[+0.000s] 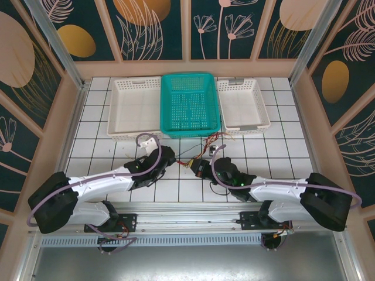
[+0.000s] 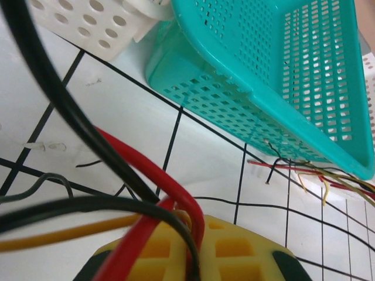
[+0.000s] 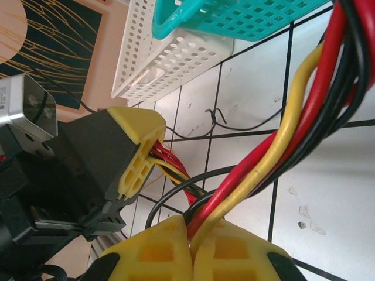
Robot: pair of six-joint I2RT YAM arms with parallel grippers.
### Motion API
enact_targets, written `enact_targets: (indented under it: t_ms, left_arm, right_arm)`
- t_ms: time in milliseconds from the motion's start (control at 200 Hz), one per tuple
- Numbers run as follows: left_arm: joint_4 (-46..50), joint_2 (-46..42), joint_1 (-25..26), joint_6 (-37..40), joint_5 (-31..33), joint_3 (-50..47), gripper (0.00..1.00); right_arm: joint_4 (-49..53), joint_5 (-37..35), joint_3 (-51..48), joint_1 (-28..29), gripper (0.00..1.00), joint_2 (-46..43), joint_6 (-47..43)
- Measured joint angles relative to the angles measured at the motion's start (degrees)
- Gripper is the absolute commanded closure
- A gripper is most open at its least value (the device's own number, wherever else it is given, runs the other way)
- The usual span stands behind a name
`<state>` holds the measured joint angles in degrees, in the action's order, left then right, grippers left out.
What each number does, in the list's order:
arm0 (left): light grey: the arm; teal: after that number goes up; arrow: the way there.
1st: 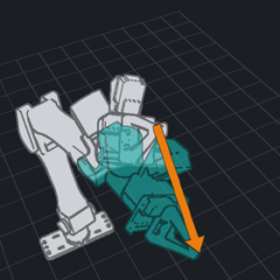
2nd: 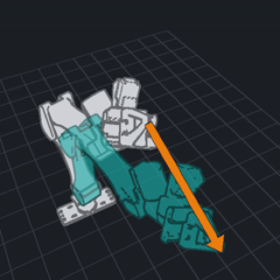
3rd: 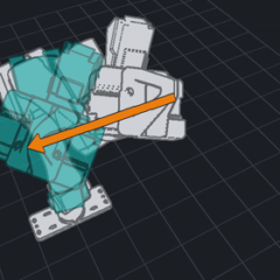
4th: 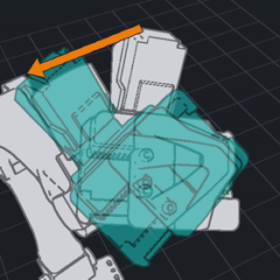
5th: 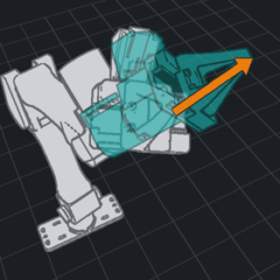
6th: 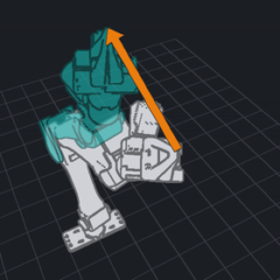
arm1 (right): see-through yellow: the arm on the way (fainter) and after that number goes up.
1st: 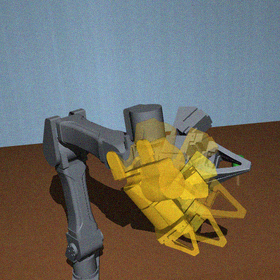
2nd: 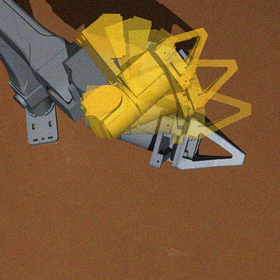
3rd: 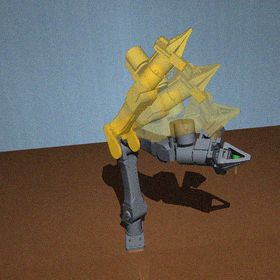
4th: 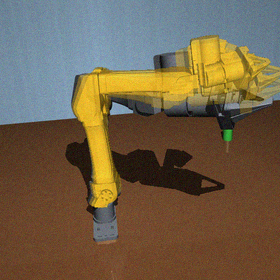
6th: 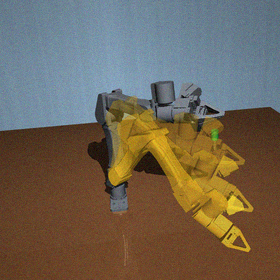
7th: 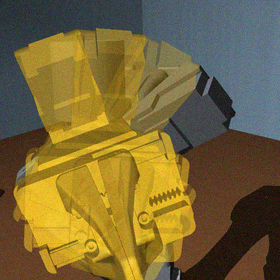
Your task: Untangle the cables
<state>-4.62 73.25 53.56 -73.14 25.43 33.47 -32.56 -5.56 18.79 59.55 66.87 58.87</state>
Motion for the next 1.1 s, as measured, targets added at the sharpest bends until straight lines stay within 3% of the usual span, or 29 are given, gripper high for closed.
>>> enact_targets:
  t_ms: [140, 390, 530, 671, 761, 891, 1101]
  left_arm:
    - [-1.31, -1.79, 0.68, -0.76, -1.68, -1.25, 1.0]
    - [-2.73, -2.6, 1.2, -0.98, -5.55, -1.73, 0.99]
    - [-2.93, -2.91, 1.22, -0.7, -7.23, -2.16, 0.8]
    - [-2.14, -4.2, 0.37, 0.55, -6.69, -2.8, 0.48]
    - [-1.49, -4.55, 0.17, 1.68, -7.48, -2.84, 0.34]
    - [-0.55, -4.59, 0.11, 4.37, -10.91, -2.62, 0.25]
    - [1.6, -4.59, 0.11, 10.21, -21.62, 2.43, 0.2]
  right_arm:
    - [6.1, -0.15, -0.33, -1.05, 1.0, -4.92, -0.44]
    - [11.32, 5.81, -2.05, -5.07, 1.0, -9.55, -4.07]
    - [13.57, 6.97, -2.38, -5.16, 1.0, -13.16, -6.54]
    - [17.16, 6.45, -3.74, -6.21, 1.0, -17.44, -9.55]
    - [18.51, 6.62, -4.07, -6.43, 1.0, -18.88, -11.61]
    - [18.91, 7.39, -4.07, -6.49, 1.0, -19.96, -14.25]
    - [19.12, 8.7, -4.07, -6.69, 1.0, -20.22, -17.07]
